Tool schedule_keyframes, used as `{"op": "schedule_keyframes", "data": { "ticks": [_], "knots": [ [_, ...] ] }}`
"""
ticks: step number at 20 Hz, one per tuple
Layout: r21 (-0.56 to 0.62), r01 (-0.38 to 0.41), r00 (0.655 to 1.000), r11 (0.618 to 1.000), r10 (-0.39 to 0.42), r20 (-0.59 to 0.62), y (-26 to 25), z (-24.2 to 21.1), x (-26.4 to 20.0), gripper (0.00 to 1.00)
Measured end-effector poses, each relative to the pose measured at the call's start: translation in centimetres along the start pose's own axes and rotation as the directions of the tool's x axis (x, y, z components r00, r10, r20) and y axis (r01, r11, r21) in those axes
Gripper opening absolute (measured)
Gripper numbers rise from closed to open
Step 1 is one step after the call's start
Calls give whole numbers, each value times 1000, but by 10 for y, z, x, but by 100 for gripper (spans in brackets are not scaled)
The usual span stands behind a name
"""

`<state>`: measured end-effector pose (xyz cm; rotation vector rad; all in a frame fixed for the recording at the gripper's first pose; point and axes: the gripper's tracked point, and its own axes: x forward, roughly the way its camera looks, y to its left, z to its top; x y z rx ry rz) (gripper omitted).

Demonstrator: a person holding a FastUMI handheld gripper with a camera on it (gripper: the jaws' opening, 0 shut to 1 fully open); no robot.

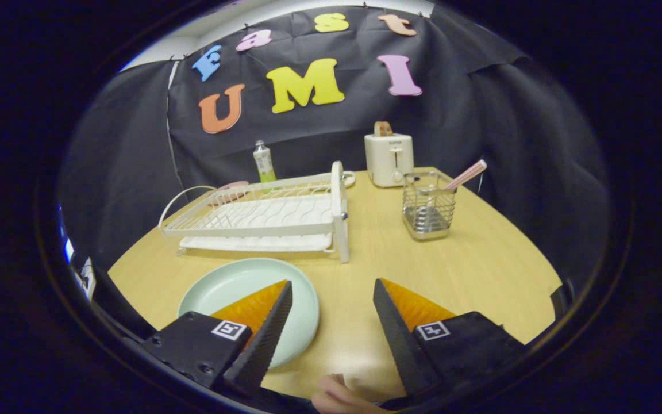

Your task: Take the plate from the dish rack, then take the spoon from the basket and place it into the plate.

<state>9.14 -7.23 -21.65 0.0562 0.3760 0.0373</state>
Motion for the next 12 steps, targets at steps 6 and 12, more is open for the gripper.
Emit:
{"op": "schedule_keyframes", "data": {
  "ticks": [6,12],
  "knots": [
    [19,63,980,998,-65,188,-64,46,-2,100],
    [11,153,965,988,-151,212,-126,69,21,100]
  ]
}}
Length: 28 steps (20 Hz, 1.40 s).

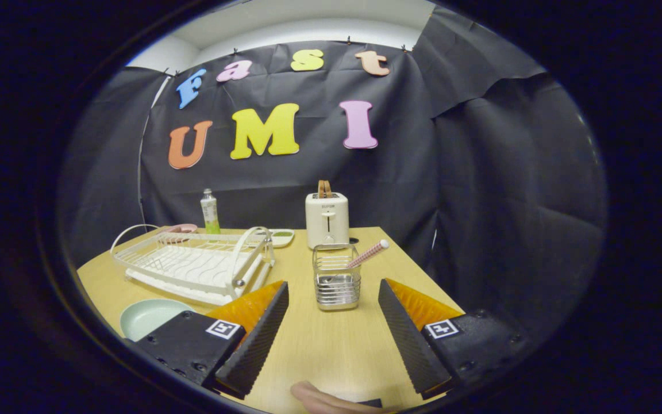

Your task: Take the plate from the dish rack, then take the spoon from the basket and place it into the plate.

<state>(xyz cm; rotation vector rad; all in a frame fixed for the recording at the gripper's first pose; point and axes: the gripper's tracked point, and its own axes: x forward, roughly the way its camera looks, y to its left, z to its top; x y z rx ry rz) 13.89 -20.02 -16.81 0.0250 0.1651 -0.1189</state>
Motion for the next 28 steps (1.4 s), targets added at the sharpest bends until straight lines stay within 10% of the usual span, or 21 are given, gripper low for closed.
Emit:
{"op": "schedule_keyframes", "data": {
  "ticks": [10,18,28],
  "knots": [
    [78,-36,999,996,37,-4,-18,20,84,97],
    [38,-13,998,999,11,64,2,52,112,34],
    [-4,26,986,1000,-25,163,27,113,81,17]
  ]
}}
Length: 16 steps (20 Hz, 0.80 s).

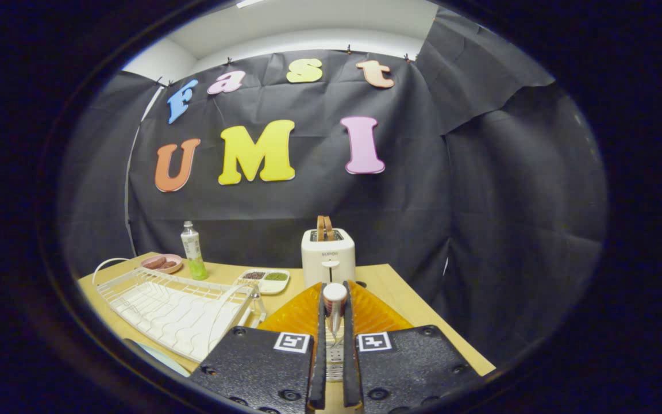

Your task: Take the plate from the dish rack, then take the spoon from the basket and place it into the plate.

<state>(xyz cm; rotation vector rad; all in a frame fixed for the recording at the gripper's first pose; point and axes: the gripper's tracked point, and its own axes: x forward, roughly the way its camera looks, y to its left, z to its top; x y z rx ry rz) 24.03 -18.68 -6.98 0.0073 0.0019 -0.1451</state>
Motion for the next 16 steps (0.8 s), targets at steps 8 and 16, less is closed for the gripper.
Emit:
{"op": "schedule_keyframes", "data": {
  "ticks": [8,16],
  "knots": [
    [17,-25,996,1000,24,84,35,76,-67,17],
    [-18,-116,990,993,117,74,116,71,-152,17]
  ]
}}
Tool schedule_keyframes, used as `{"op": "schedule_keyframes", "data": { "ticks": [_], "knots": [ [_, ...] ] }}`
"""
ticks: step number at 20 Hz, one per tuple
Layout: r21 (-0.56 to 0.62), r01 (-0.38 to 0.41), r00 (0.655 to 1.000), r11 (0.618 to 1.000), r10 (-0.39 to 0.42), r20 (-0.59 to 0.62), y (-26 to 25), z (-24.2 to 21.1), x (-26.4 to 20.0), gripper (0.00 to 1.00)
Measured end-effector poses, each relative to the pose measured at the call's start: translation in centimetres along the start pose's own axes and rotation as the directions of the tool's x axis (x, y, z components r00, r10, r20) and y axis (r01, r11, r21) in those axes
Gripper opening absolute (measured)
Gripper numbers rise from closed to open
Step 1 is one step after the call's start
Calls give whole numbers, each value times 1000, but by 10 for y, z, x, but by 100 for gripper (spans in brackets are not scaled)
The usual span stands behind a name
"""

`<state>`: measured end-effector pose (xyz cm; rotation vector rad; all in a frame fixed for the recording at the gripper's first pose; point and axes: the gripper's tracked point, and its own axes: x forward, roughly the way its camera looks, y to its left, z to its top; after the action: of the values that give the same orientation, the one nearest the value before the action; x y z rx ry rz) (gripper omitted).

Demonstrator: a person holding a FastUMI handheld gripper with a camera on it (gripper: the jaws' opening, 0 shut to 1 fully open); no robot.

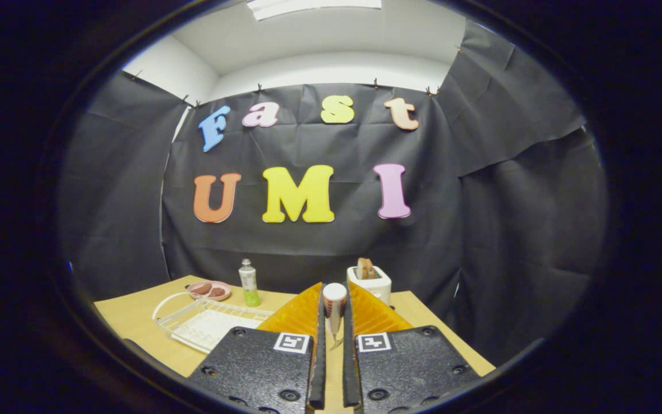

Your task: Take the plate from the dish rack, then take the spoon from the basket and place it into the plate.

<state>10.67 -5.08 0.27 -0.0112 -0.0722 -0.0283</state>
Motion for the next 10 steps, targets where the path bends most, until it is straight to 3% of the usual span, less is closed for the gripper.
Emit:
{"op": "schedule_keyframes", "data": {
  "ticks": [5,10],
  "knots": [
    [-42,-113,992,993,110,-62,83,-39,-34,17],
    [-31,-213,963,977,204,-175,147,-94,-56,17]
  ]
}}
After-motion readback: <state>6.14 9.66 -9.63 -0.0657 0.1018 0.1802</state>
